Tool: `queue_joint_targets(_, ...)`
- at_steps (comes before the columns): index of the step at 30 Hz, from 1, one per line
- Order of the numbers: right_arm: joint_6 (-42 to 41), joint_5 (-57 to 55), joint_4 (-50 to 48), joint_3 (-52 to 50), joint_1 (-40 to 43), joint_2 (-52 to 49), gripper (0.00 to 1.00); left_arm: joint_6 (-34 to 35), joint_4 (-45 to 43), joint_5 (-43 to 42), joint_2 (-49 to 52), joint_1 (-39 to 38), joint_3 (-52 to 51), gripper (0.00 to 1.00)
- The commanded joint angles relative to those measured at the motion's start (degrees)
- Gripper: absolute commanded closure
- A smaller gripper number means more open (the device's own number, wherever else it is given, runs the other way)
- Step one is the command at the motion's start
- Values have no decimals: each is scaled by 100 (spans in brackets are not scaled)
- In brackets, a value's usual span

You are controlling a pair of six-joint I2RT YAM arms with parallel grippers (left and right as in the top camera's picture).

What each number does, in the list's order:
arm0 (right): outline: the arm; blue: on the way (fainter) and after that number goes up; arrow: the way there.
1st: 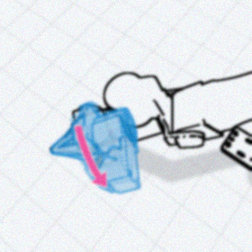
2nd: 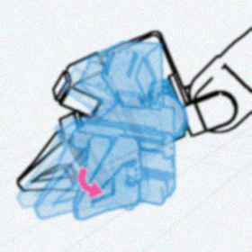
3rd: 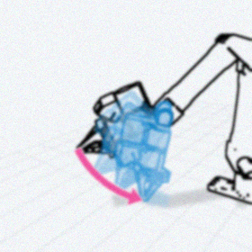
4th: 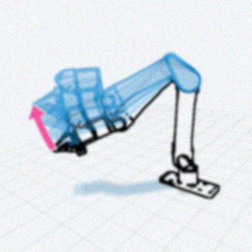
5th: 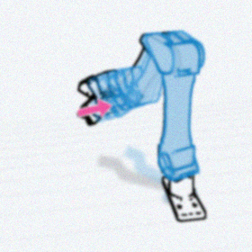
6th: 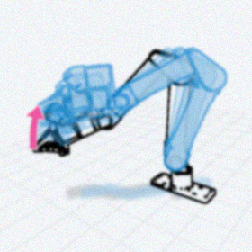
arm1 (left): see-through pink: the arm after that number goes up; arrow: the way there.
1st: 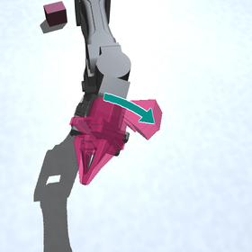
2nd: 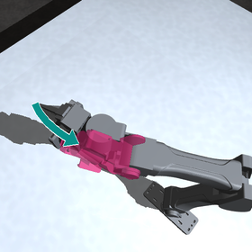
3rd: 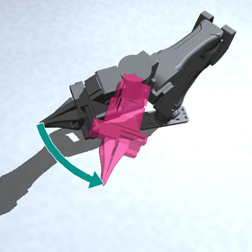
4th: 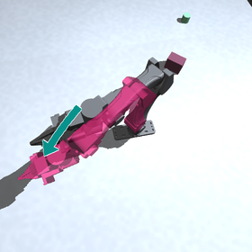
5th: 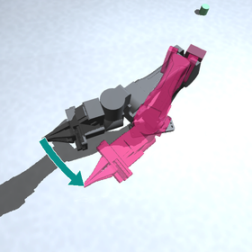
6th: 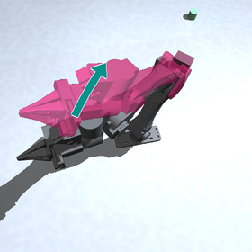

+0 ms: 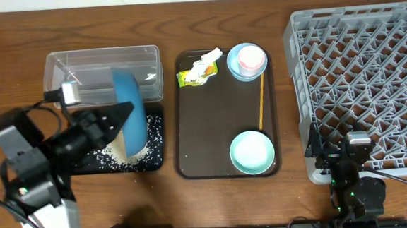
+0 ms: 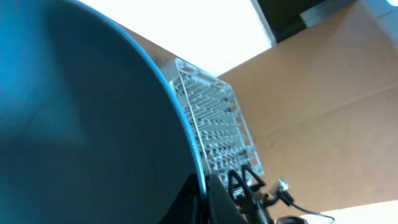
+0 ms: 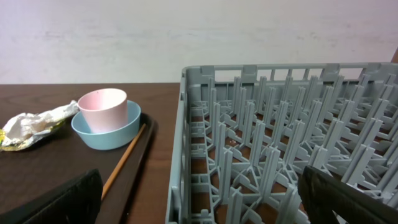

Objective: Sort waste into correct bins and load items into the dishwasher rack
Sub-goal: 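Tilt the blue bowl with the left gripper to pour rice onto the black tray, then carry the empty blue bowl back and set it on the brown tray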

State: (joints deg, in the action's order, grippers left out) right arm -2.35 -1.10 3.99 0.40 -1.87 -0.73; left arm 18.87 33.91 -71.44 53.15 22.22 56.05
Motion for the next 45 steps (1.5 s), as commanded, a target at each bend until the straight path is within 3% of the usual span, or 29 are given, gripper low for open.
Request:
queue_joint_targets(1,-37,-37,15,-11,-57,9,1,1134,-343,1241,-275,-798,205,94)
queue_joint_targets(4,-37,-37,15,-11,-57,9,1,1233,-546,1864,-308,-1751,203,94)
queue_joint_targets(12,-37,-39,15,-11,-57,9,1,1193,-1001,4769,114,-4409,203,94)
queue_joint_targets(19,-39,-37,15,-11,-57,9,1,481,-1707,6723,1235,-6011,203,92)
queue_joint_targets(25,-39,-39,15,-11,-57,9,1,-129,-2393,7197,2450,-6524,203,91)
queue_joint_targets(32,-39,-39,15,-11,-57,9,1,-127,-2697,7530,3442,-6544,203,90)
queue_joint_targets(45,-37,-39,17,-11,-57,9,1,-79,-2533,7296,3882,-6791,203,90)
